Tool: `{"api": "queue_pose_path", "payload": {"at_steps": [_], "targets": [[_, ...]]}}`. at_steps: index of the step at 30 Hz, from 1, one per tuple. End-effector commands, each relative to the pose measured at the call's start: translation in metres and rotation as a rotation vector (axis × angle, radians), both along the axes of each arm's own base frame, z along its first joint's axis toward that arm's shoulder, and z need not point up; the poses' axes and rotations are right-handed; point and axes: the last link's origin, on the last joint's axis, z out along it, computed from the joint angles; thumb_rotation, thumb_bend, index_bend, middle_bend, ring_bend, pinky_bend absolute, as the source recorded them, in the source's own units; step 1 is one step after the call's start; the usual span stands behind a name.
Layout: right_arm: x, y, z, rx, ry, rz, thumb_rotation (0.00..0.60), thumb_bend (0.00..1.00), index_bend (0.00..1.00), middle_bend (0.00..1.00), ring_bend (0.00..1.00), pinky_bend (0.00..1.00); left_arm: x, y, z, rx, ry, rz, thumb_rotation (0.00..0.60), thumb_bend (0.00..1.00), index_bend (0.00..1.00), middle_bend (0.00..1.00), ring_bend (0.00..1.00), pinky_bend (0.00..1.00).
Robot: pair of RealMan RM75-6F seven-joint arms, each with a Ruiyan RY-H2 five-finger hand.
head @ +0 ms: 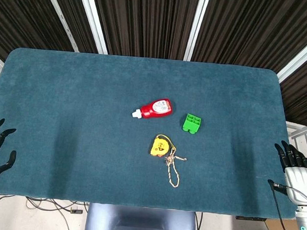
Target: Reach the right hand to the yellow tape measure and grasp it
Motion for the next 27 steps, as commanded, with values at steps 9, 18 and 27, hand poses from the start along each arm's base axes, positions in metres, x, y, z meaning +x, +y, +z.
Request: {"api": "queue_pose_path", "payload": {"at_steps": [9, 18, 27], "targets": [[0.0008, -0.0002, -0.0005, 0.023, -0.038, 0.003, 0.6, 0.15, 0.01, 0.04, 0.07, 0.15, -0.0007, -0.0005, 0.0014, 0.007, -0.001, 0.002, 0.6, 0.44, 0.19, 0.0, 0.0, 0.0], [-0.0042, -0.0028, -0.0015, 0.054, -0.075, -0.018, 0.6, 0.15, 0.01, 0.04, 0.07, 0.15, -0.0003, -0.0004, 0.0009, 0.005, -0.003, -0.001, 0.6, 0.44, 0.19, 0.0, 0.0, 0.0], [-0.0035, -0.003, -0.0017, 0.052, -0.092, -0.007, 0.6, 0.15, 0.01, 0.04, 0.07, 0.15, -0.0008, -0.0006, 0.0009, 0.005, 0.0, 0.001, 0.6, 0.44, 0.19, 0.0, 0.0, 0.0]]}}
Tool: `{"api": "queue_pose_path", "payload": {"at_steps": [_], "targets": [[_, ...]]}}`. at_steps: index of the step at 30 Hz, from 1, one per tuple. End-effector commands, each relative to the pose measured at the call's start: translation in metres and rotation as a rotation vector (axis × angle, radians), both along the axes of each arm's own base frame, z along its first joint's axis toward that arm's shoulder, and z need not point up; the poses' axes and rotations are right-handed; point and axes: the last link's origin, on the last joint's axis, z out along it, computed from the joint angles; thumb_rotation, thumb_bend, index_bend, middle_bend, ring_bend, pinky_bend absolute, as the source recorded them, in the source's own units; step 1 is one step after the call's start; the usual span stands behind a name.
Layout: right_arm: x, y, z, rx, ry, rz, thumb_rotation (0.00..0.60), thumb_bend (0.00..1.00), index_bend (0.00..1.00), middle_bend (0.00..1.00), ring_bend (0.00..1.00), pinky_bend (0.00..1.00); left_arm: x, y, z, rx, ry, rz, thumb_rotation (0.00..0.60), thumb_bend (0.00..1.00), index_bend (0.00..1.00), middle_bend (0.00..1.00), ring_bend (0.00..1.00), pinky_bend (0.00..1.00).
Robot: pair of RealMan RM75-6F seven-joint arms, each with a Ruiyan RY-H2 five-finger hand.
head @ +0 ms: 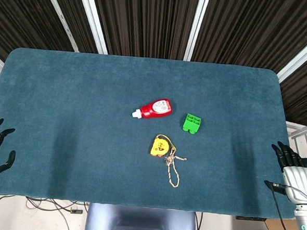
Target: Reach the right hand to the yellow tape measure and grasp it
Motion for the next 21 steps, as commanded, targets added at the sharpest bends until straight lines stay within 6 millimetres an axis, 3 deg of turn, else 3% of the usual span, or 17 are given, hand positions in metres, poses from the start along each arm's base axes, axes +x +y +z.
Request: {"api": "queue_pose_path", "payload": {"at_steps": [1, 6, 11, 14, 18, 21], "targets": [[0.001, 0.001, 0.001, -0.005, -0.002, 0.006, 0.6, 0.15, 0.01, 0.04, 0.07, 0.15, 0.0, 0.0, 0.0, -0.002, 0.0, 0.001, 0.6, 0.44, 0.19, 0.0, 0.0, 0.0], [0.003, 0.001, -0.001, -0.003, -0.019, 0.015, 0.6, 0.15, 0.01, 0.04, 0.07, 0.15, 0.0, 0.0, 0.0, -0.002, -0.003, 0.002, 0.6, 0.44, 0.19, 0.0, 0.0, 0.0], [0.015, -0.003, -0.015, 0.095, -0.131, 0.054, 0.6, 0.15, 0.01, 0.04, 0.07, 0.15, 0.001, -0.001, 0.0, -0.003, -0.005, 0.003, 0.6, 0.44, 0.19, 0.0, 0.0, 0.0], [0.026, -0.022, -0.028, 0.2, -0.154, 0.093, 0.6, 0.14, 0.01, 0.04, 0.07, 0.15, 0.001, -0.001, -0.001, -0.006, -0.008, 0.003, 0.6, 0.44, 0.19, 0.0, 0.0, 0.0], [0.062, -0.071, -0.05, 0.321, -0.136, 0.174, 0.6, 0.13, 0.01, 0.04, 0.07, 0.15, 0.001, -0.001, 0.0, -0.007, -0.014, 0.004, 0.6, 0.44, 0.19, 0.0, 0.0, 0.0], [0.084, -0.092, -0.06, 0.338, -0.137, 0.214, 0.6, 0.13, 0.01, 0.04, 0.07, 0.15, 0.001, 0.0, 0.0, -0.007, -0.018, 0.006, 0.6, 0.44, 0.19, 0.0, 0.0, 0.0]]}}
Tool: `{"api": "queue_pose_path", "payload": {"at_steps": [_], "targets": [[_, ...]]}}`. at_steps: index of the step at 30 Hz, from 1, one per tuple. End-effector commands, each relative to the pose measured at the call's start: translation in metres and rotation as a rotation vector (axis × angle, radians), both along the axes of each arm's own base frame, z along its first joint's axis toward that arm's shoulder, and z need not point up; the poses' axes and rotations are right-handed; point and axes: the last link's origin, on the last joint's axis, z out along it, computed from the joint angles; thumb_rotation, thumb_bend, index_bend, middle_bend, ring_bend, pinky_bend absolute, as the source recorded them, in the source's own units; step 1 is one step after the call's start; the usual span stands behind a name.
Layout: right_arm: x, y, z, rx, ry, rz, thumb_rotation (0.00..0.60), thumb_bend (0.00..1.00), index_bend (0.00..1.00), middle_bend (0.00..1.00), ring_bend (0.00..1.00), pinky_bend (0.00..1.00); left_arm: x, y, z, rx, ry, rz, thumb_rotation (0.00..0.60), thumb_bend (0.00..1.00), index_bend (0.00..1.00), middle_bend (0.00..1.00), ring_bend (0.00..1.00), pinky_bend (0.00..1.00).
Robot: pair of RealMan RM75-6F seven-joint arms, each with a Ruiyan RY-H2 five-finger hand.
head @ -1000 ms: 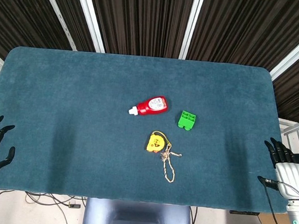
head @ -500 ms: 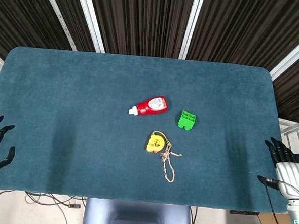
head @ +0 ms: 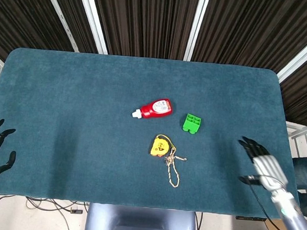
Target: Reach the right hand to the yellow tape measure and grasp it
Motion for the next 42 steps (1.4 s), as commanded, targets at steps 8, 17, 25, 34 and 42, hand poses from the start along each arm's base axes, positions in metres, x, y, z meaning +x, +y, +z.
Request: {"api": "queue_pose_path", "payload": {"at_steps": [8, 17, 25, 34, 42], "targets": [[0.091, -0.058, -0.061, 0.183, -0.041, 0.16, 0.6, 0.13, 0.01, 0.05, 0.07, 0.15, -0.002, 0.001, 0.001, -0.004, -0.01, 0.009, 0.6, 0.44, 0.19, 0.0, 0.0, 0.0], [0.141, -0.072, -0.123, 0.304, -0.027, 0.227, 0.6, 0.13, 0.01, 0.05, 0.07, 0.15, -0.002, 0.001, 0.003, -0.007, -0.025, 0.016, 0.6, 0.44, 0.19, 0.0, 0.0, 0.0], [0.155, -0.081, -0.15, 0.305, 0.044, 0.264, 0.6, 0.14, 0.01, 0.07, 0.1, 0.15, -0.003, 0.002, 0.003, -0.01, -0.028, 0.022, 0.6, 0.44, 0.19, 0.0, 0.0, 0.0], [0.155, -0.085, -0.176, 0.33, 0.115, 0.256, 0.6, 0.25, 0.07, 0.14, 0.18, 0.15, -0.003, 0.002, 0.003, -0.015, -0.028, 0.026, 0.6, 0.44, 0.19, 0.0, 0.0, 0.0], [0.161, -0.094, -0.189, 0.3, 0.082, 0.237, 0.6, 0.41, 0.17, 0.23, 0.29, 0.24, -0.004, 0.002, 0.003, -0.021, -0.03, 0.033, 0.6, 0.44, 0.19, 0.0, 0.0, 0.0]]}}
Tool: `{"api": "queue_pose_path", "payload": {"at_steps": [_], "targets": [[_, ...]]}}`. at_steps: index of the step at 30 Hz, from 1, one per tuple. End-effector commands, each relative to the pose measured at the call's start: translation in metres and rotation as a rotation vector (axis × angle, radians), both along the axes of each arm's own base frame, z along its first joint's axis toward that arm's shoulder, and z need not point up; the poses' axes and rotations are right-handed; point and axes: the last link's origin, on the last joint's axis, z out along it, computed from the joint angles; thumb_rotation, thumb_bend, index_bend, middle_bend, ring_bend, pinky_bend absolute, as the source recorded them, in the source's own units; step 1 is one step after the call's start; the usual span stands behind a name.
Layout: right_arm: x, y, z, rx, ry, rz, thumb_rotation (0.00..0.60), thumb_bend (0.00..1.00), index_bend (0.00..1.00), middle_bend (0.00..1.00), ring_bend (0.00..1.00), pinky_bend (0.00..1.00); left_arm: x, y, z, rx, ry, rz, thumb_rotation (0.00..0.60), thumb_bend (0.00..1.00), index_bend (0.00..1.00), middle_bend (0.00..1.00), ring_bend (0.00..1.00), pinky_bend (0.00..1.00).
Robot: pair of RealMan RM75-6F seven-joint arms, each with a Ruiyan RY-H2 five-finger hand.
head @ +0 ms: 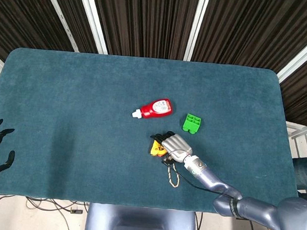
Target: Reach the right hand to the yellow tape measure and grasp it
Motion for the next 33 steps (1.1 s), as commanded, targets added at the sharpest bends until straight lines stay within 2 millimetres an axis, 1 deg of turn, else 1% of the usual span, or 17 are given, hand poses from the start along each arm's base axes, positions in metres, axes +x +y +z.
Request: {"api": "queue_pose_path", "payload": {"at_steps": [1, 6, 8, 11, 13, 16, 19, 23, 26, 31, 33], "targets": [[0.002, -0.003, -0.003, -0.003, -0.009, -0.006, 0.6, 0.41, 0.18, 0.23, 0.29, 0.24, 0.0, 0.0, 0.0, -0.001, 0.0, 0.001, 0.6, 0.44, 0.19, 0.0, 0.0, 0.0], [-0.001, -0.003, -0.008, 0.034, 0.043, -0.004, 0.6, 0.42, 0.18, 0.26, 0.3, 0.25, 0.0, 0.0, 0.0, -0.002, -0.002, 0.004, 0.6, 0.44, 0.19, 0.0, 0.0, 0.0], [-0.002, -0.002, -0.009, 0.045, 0.064, 0.0, 0.6, 0.43, 0.2, 0.28, 0.32, 0.26, 0.0, 0.0, 0.0, -0.004, -0.003, 0.005, 0.6, 0.44, 0.19, 0.0, 0.0, 0.0], [-0.001, -0.001, -0.01, 0.05, 0.066, 0.001, 0.6, 0.46, 0.33, 0.37, 0.4, 0.34, 0.0, 0.0, 0.0, -0.005, -0.003, 0.006, 0.6, 0.44, 0.19, 0.0, 0.0, 0.0], [0.002, -0.001, -0.009, 0.041, 0.041, 0.0, 0.6, 0.51, 0.44, 0.46, 0.48, 0.42, 0.0, 0.0, 0.0, -0.006, -0.005, 0.009, 0.6, 0.44, 0.19, 0.0, 0.0, 0.0], [0.007, -0.001, -0.005, 0.008, -0.016, 0.004, 0.6, 0.55, 0.51, 0.51, 0.52, 0.46, -0.001, 0.0, 0.001, -0.007, -0.007, 0.012, 0.6, 0.44, 0.19, 0.0, 0.0, 0.0], [0.008, -0.002, 0.001, 0.0, -0.059, -0.004, 0.6, 0.55, 0.52, 0.51, 0.52, 0.46, -0.001, 0.001, 0.001, -0.009, -0.009, 0.015, 0.6, 0.44, 0.19, 0.0, 0.0, 0.0], [0.011, -0.005, 0.019, -0.001, -0.152, -0.043, 0.6, 0.55, 0.52, 0.51, 0.52, 0.46, -0.001, 0.001, 0.001, -0.009, -0.009, 0.016, 0.6, 0.44, 0.19, 0.0, 0.0, 0.0], [0.013, -0.006, 0.041, 0.001, -0.248, -0.077, 0.6, 0.55, 0.52, 0.51, 0.52, 0.46, -0.001, 0.0, 0.001, -0.008, -0.009, 0.016, 0.6, 0.44, 0.19, 0.0, 0.0, 0.0], [0.016, -0.007, 0.098, 0.012, -0.524, -0.168, 0.6, 0.55, 0.52, 0.51, 0.52, 0.46, -0.001, 0.0, 0.001, -0.008, -0.007, 0.014, 0.6, 0.44, 0.19, 0.0, 0.0, 0.0], [0.016, -0.008, 0.128, 0.004, -0.664, -0.192, 0.6, 0.55, 0.53, 0.5, 0.52, 0.46, -0.001, 0.0, 0.0, -0.009, -0.006, 0.015, 0.6, 0.44, 0.19, 0.0, 0.0, 0.0]]}}
